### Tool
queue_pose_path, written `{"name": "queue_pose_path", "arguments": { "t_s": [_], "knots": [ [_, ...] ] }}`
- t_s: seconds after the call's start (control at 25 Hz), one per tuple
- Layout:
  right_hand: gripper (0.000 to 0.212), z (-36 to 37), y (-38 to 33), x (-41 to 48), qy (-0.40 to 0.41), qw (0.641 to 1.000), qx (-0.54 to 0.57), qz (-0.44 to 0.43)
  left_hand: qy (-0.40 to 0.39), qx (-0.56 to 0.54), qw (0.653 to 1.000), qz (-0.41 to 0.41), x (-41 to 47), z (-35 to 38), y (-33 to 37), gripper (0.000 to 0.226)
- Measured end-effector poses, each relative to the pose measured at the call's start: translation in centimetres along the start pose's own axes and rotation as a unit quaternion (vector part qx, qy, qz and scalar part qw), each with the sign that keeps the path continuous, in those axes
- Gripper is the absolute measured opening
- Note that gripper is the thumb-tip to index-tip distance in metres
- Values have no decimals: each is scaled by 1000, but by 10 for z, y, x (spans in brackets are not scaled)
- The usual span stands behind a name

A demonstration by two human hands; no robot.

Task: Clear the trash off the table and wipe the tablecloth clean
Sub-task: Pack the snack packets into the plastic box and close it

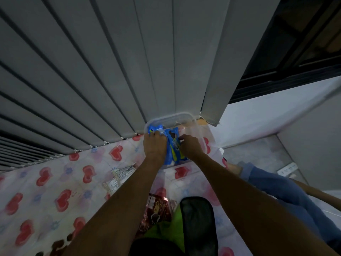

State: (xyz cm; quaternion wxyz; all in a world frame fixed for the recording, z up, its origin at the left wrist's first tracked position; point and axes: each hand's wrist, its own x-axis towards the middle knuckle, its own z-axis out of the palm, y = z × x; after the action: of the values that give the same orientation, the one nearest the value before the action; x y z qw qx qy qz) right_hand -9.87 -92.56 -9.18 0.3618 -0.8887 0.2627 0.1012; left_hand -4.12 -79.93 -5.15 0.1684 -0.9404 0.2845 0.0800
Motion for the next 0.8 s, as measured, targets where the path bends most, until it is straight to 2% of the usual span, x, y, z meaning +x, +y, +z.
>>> {"name": "queue_pose_path", "arguments": {
  "t_s": [0.12,0.24,0.4,0.48,0.56,0.68,0.8],
  "knots": [
    [31,5,1,-2,-6,999,-37,-8,-31,5,999,39,-4,7,-4,41],
    [32,4,-5,-11,5,998,-58,-16,-51,-46,995,67,-8,4,-15,49],
    [26,3,-41,-35,131,987,-67,-70,20,-119,992,49,-21,0,-47,47],
    [24,11,-70,-53,157,978,-48,-131,60,-134,989,30,-36,2,-71,44],
    [23,28,-98,-70,162,969,-48,-179,59,-134,989,14,-55,12,-98,43],
    [29,65,-122,-89,84,979,-33,-185,5,-147,989,-9,-85,46,-129,47],
    [53,121,-123,-100,-38,981,-95,-164,-84,-214,972,-54,-116,92,-147,56]
  ]
}}
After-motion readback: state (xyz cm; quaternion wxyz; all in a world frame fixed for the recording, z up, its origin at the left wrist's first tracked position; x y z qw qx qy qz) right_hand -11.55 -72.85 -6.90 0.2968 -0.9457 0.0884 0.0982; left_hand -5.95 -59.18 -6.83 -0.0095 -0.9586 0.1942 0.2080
